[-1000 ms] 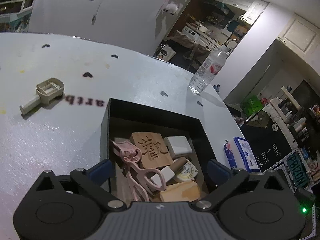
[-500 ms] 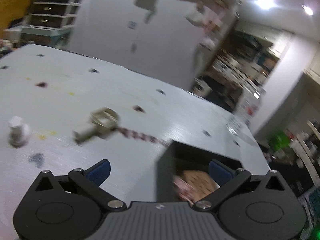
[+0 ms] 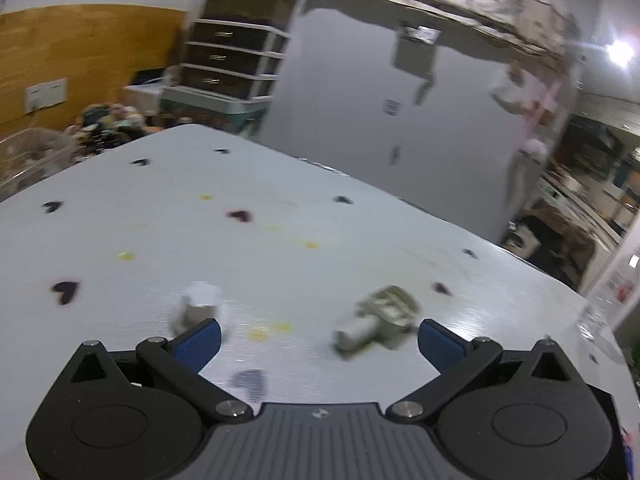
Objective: Organize rigid objects
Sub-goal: 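Move the open left gripper back to the white knob-topped cylinder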
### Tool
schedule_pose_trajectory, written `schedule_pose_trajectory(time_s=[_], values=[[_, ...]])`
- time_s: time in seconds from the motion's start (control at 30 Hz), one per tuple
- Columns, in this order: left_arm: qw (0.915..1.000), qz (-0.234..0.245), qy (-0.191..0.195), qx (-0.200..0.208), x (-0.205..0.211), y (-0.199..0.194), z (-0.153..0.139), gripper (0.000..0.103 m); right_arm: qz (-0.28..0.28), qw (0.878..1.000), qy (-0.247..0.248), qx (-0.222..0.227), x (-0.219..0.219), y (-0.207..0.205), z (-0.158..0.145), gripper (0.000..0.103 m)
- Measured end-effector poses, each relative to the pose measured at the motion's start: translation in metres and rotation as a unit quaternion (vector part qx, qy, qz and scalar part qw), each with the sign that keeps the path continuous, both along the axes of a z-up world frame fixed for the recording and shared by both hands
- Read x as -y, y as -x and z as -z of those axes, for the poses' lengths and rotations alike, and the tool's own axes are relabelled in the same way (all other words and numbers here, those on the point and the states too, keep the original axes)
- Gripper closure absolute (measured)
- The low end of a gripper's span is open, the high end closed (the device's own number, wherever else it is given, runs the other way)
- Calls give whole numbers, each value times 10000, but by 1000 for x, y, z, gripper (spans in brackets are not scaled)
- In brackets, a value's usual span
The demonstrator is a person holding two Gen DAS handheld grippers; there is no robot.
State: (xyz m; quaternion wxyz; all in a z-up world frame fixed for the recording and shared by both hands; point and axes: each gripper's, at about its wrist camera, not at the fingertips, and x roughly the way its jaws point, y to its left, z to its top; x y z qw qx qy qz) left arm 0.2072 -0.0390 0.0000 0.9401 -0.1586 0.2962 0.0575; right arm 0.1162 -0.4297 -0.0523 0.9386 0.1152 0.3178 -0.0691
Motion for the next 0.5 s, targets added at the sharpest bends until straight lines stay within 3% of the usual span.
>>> schedule_pose_trajectory(time_s=[0.27, 0.37, 0.43, 0.5], values=[[9989, -441, 42, 182, -43, -1, 17, 0, 0, 10000, 52, -26, -1, 0, 0, 94], [9983, -487, -161, 272, -49, -5, 20, 2, 2, 10000, 51, -25, -1, 0, 0, 94], [9980, -463, -330, 259, -52, -10, 22, 11, 7, 10000, 51, -30, -2, 0, 0, 94], [9983, -408, -388, 173, -53, -15, 26, 26, 15, 10000, 55, -38, -2, -1, 0, 94]])
